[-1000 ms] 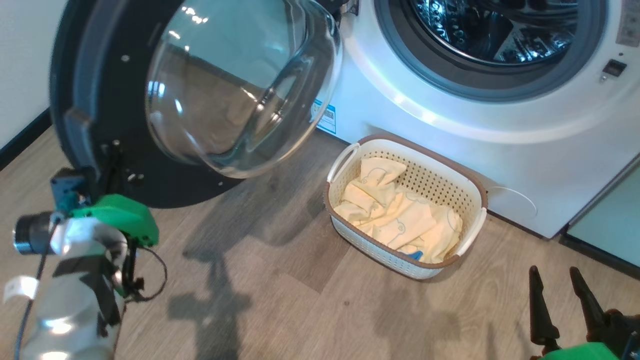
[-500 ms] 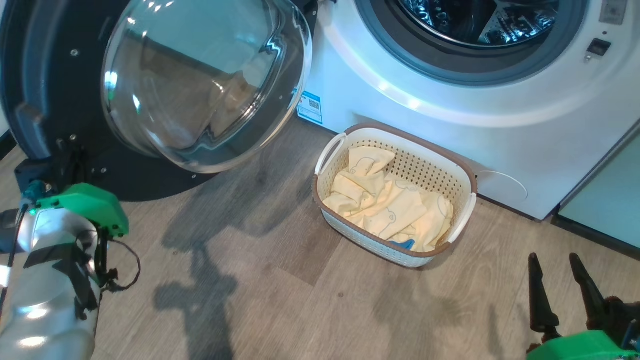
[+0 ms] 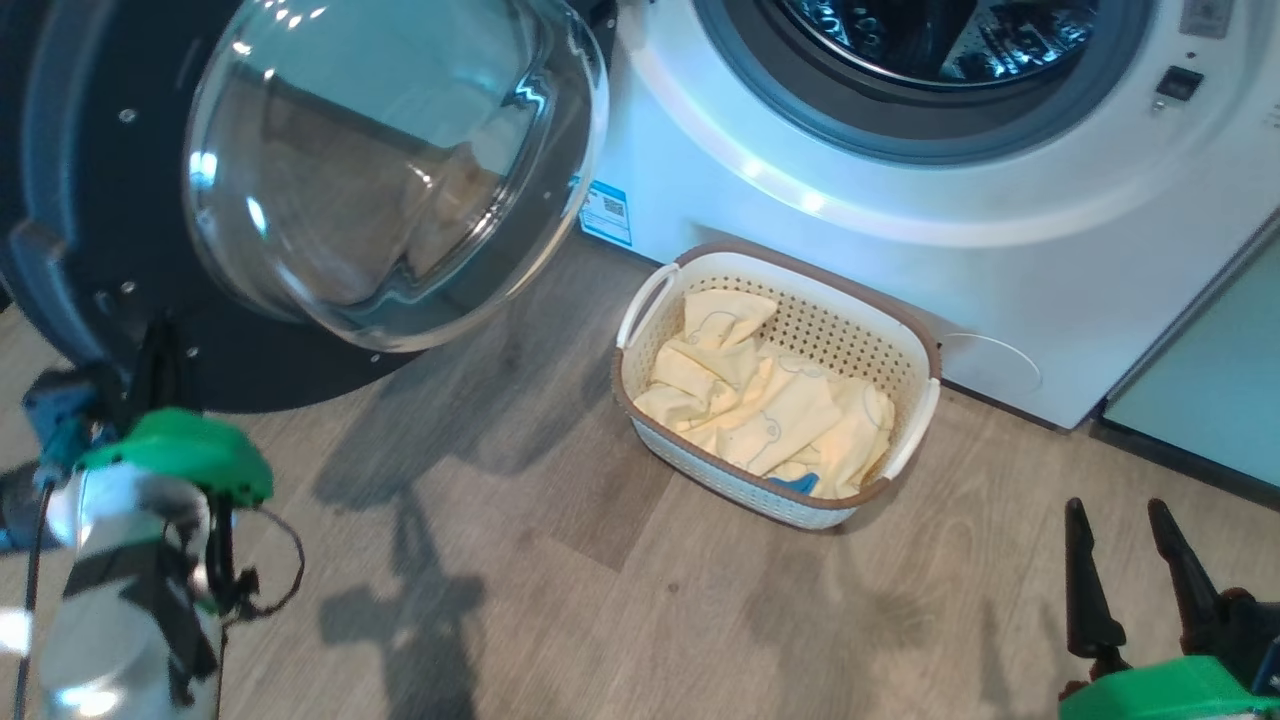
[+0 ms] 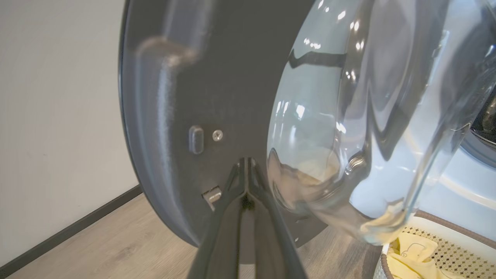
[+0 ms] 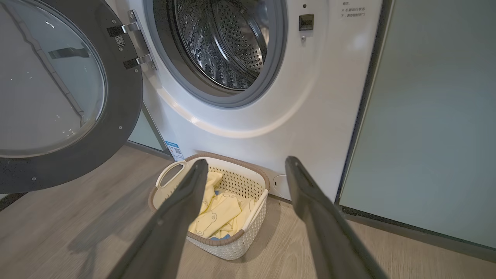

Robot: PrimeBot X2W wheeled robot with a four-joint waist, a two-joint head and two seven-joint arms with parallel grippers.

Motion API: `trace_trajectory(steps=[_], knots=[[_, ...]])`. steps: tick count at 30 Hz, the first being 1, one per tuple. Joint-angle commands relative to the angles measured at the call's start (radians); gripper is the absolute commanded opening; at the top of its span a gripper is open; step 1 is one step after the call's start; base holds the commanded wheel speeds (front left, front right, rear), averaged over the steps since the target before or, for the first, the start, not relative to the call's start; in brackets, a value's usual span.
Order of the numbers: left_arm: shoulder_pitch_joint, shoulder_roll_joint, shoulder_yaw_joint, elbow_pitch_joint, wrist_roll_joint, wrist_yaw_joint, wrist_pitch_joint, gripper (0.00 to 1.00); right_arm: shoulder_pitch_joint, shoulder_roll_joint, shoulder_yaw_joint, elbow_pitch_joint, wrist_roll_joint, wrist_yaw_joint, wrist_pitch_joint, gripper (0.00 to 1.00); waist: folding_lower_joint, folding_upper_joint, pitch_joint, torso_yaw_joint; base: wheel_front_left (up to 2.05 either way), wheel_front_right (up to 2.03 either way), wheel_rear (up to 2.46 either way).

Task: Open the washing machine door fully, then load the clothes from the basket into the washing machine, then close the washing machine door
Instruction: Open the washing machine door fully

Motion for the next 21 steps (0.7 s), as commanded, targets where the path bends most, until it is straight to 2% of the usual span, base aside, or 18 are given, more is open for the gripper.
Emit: trace_trajectory(steps=[1,9,16,17,19,20,21], knots=[[0.016,0.025,0.057,-0.072,0.000,0.001,-0.006,0.00,-0.045,-0.007,0.022,-0.038,-0.004,-0.003,-0.007,1.00,0.0000,-0.0001,0.000,-0.014,0.00,0.00,0.00],[0.222,-0.074,0.130,-0.339,-0.004,-0.026,-0.006,0.00,-0.043,-0.003,0.029,-0.055,-0.014,-0.003,-0.007,1.00,0.0000,-0.0001,-0.021,-0.074,0.00,0.00,0.00],[0.360,-0.138,0.080,-0.492,-0.007,-0.049,-0.006,0.00,-0.032,-0.002,0.039,-0.064,-0.009,-0.003,-0.007,1.00,0.0000,-0.0001,-0.042,-0.118,0.00,0.00,0.00],[0.375,-0.143,0.064,-0.511,-0.010,-0.053,-0.006,0.23,-0.031,-0.002,0.041,-0.066,-0.007,-0.003,-0.007,1.00,0.0000,-0.0001,-0.044,-0.126,0.00,0.00,0.00],[0.402,-0.149,0.027,-0.540,-0.012,-0.060,-0.006,0.58,-0.028,-0.002,0.046,-0.070,-0.004,-0.003,-0.007,1.00,0.0000,-0.0001,-0.050,-0.142,0.00,0.00,0.00],[0.415,-0.150,0.008,-0.548,-0.011,-0.061,-0.006,0.91,-0.027,-0.002,0.049,-0.072,-0.002,-0.003,-0.007,1.00,0.0000,-0.0001,-0.053,-0.152,0.00,0.00,0.00],[0.423,-0.151,-0.011,-0.558,-0.009,-0.062,-0.006,1.00,-0.026,-0.001,0.053,-0.076,0.001,-0.003,-0.007,1.00,0.0000,-0.0001,-0.056,-0.162,0.00,0.00,0.00]])
